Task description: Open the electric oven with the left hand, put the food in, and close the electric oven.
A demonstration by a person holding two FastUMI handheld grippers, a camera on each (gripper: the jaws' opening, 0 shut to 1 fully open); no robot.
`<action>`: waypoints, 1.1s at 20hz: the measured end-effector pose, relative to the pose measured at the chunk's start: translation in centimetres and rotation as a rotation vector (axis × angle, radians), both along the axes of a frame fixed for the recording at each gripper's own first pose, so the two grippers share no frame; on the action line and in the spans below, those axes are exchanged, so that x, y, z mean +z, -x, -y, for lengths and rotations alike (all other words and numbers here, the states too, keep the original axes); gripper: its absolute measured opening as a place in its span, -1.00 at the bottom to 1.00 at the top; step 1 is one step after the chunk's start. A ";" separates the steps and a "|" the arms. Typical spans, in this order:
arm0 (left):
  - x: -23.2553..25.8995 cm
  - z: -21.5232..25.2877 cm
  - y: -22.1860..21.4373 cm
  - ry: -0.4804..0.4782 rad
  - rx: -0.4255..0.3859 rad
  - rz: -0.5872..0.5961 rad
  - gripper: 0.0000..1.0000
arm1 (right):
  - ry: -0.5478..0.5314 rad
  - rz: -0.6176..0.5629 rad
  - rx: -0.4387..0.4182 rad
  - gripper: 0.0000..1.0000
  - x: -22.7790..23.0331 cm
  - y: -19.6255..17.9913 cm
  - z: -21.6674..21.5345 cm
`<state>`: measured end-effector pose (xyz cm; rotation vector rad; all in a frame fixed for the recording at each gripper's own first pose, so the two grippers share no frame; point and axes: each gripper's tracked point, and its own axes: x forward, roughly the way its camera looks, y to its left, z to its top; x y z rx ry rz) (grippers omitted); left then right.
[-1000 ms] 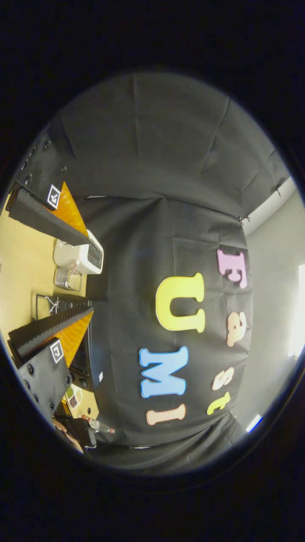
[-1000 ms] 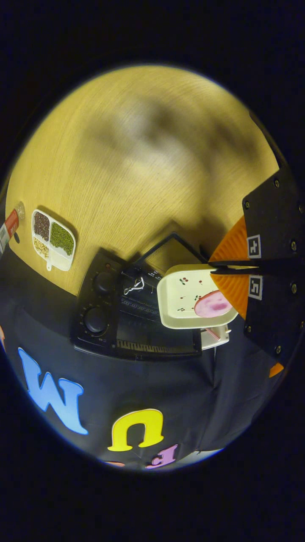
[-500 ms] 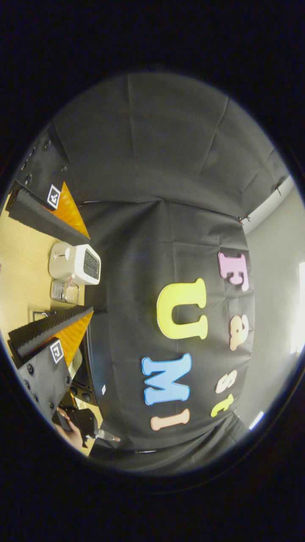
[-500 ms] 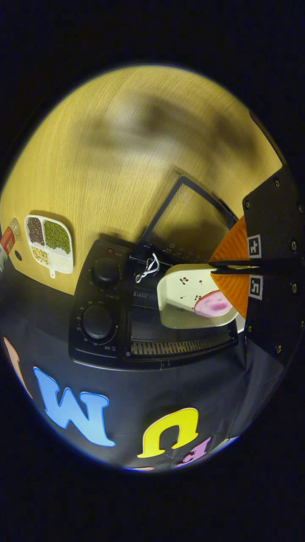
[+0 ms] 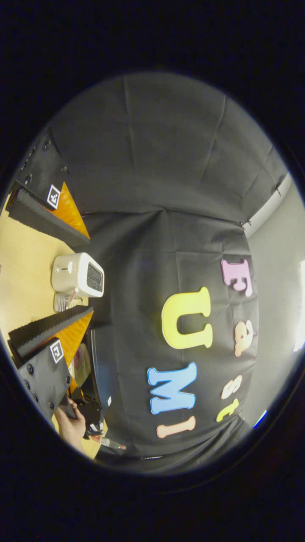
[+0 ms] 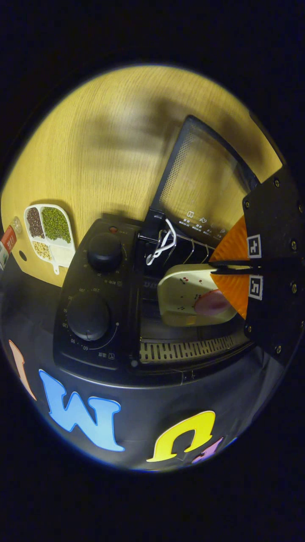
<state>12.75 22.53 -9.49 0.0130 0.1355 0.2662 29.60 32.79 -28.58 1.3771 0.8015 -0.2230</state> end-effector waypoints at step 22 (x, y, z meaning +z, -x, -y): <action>-0.5 8.9 1.3 0.055 -0.131 -0.021 1.00 | 0.224 0.327 0.411 0.94 7.8 10.6 3.7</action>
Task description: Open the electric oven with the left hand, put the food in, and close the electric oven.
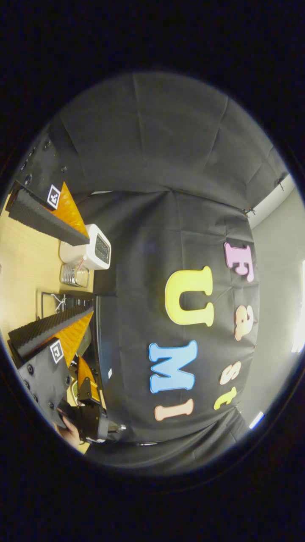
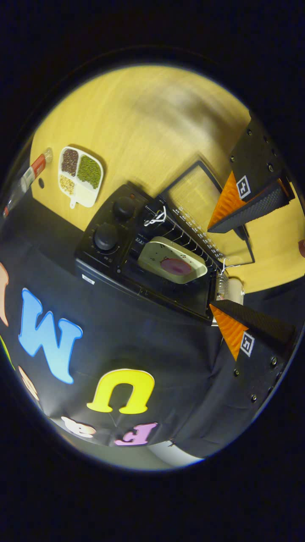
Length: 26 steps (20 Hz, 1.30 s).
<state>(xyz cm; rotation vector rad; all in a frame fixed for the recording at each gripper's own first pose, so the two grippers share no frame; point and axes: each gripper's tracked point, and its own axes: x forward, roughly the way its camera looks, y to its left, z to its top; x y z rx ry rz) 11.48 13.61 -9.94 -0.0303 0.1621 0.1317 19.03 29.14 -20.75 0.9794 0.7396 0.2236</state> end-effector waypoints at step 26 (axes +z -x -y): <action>-20.8 15.1 -2.4 0.156 -0.293 -0.475 0.93 | 0.917 0.503 0.188 0.96 3.7 8.7 15.5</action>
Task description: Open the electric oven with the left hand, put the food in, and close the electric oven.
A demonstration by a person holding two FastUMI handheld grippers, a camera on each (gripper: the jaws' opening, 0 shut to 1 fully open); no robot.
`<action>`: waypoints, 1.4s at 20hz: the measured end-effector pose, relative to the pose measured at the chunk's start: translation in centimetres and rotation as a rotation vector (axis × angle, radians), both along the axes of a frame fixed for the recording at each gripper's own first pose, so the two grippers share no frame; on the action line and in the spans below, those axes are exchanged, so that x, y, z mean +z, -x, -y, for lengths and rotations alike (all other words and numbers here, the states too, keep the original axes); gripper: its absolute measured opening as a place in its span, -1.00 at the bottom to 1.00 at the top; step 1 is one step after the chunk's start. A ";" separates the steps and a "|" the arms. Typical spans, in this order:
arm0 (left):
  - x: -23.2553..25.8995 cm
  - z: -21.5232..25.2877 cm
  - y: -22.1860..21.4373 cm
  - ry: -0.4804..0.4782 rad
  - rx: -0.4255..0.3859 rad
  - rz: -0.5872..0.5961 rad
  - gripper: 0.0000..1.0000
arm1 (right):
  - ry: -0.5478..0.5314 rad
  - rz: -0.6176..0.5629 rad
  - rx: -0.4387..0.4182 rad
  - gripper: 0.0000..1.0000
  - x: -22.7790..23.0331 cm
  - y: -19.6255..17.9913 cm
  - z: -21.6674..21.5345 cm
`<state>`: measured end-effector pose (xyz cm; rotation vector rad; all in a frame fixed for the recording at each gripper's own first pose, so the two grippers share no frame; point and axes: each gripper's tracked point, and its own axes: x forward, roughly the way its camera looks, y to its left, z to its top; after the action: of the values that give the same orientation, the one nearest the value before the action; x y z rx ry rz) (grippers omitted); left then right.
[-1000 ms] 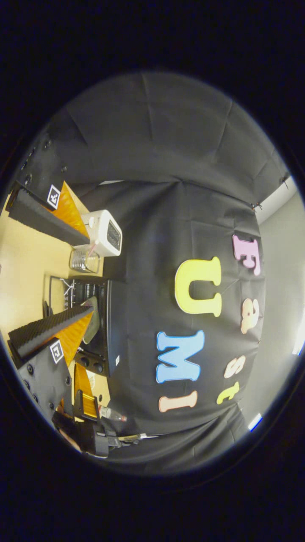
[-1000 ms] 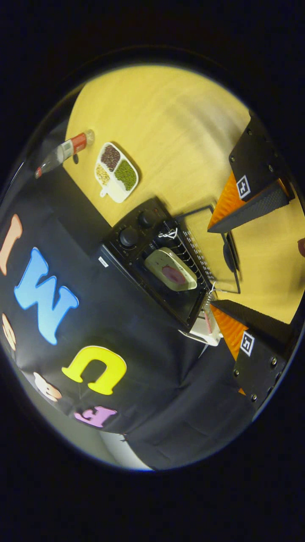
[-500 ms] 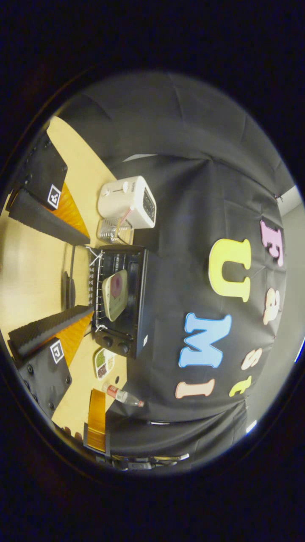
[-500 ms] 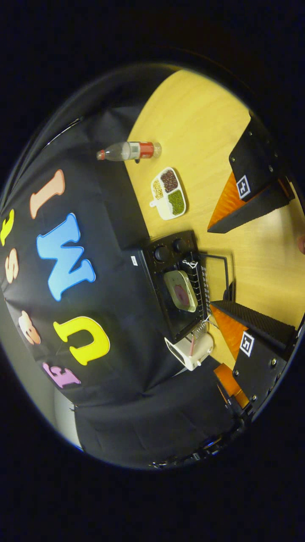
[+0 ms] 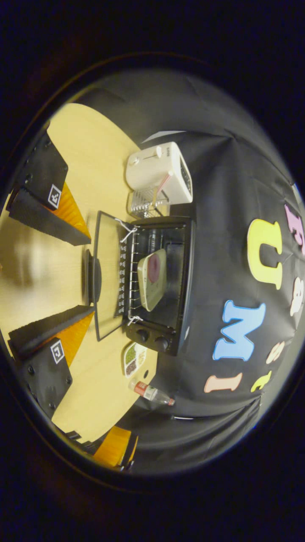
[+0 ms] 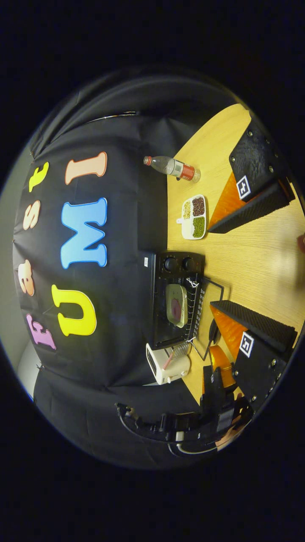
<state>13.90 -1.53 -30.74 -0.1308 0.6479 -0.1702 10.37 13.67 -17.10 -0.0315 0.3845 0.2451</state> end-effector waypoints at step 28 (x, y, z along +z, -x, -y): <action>-4.4 1.9 -4.2 -0.021 0.006 -0.073 1.00 | 0.049 -0.021 -0.116 0.96 0.1 -2.2 3.7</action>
<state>18.11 -3.42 -35.18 -0.1192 0.7219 -0.1528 12.56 9.94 -17.00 -0.0550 0.4114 0.1216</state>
